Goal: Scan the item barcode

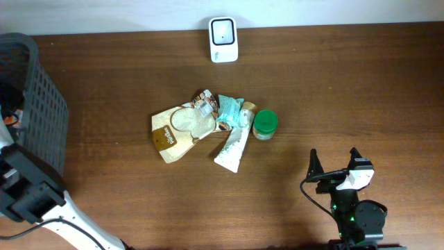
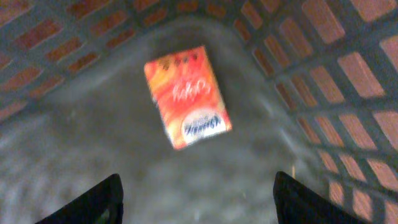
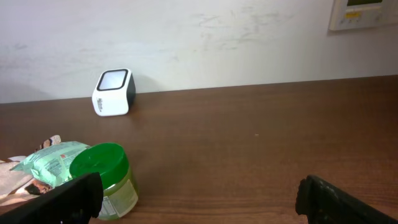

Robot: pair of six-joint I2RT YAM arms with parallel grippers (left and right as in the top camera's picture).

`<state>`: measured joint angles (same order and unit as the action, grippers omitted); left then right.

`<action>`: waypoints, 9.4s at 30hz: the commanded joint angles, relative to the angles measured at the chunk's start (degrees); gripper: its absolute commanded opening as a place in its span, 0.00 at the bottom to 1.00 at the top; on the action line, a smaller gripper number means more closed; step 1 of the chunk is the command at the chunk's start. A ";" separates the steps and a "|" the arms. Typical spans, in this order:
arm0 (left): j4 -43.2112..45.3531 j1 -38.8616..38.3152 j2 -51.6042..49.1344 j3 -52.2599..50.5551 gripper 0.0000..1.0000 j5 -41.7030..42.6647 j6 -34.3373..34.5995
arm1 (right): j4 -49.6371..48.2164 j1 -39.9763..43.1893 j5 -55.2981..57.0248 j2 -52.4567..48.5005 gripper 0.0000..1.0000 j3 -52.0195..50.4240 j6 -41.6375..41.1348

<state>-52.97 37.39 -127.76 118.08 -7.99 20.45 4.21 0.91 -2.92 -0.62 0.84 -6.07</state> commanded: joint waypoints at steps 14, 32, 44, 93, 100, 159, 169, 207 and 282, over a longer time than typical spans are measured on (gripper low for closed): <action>10.75 0.44 -9.44 0.02 0.68 -0.85 -9.18 | -0.09 -0.48 -0.28 0.42 0.98 -0.52 -0.39; 8.68 0.44 -12.35 0.07 0.00 -0.87 -9.88 | -0.09 -0.48 -0.28 0.44 0.98 -0.52 -0.39; 3.63 -0.02 1.62 0.37 0.00 -0.13 -9.84 | -0.09 -0.48 -0.28 0.44 0.98 -0.52 -0.39; -4.33 -76.96 7.69 -4.59 0.00 13.90 -13.92 | -0.09 -0.48 -0.28 0.44 0.98 -0.52 -0.39; -4.72 -83.12 6.73 -4.59 0.00 1.03 -13.90 | -0.09 -0.48 -0.28 0.44 0.98 -0.52 -0.39; -2.67 -75.80 10.88 1.40 0.82 0.66 -13.92 | -0.09 -0.48 -0.28 0.44 0.98 -0.52 -0.39; -17.68 -55.84 16.57 1.40 0.91 5.03 -13.92 | -0.09 -0.48 -0.28 0.44 0.98 -0.52 -0.39; -21.66 -35.71 16.46 1.07 0.99 17.00 -17.70 | 9.05 -0.52 -18.75 -10.51 0.98 17.59 -4.13; -21.66 -35.76 16.46 1.07 0.99 17.00 -17.70 | 22.88 3.50 -30.75 -97.55 0.36 68.26 -12.35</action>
<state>-74.54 1.48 -111.18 119.11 8.43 3.84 26.85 6.46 -32.69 -100.18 65.52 -19.38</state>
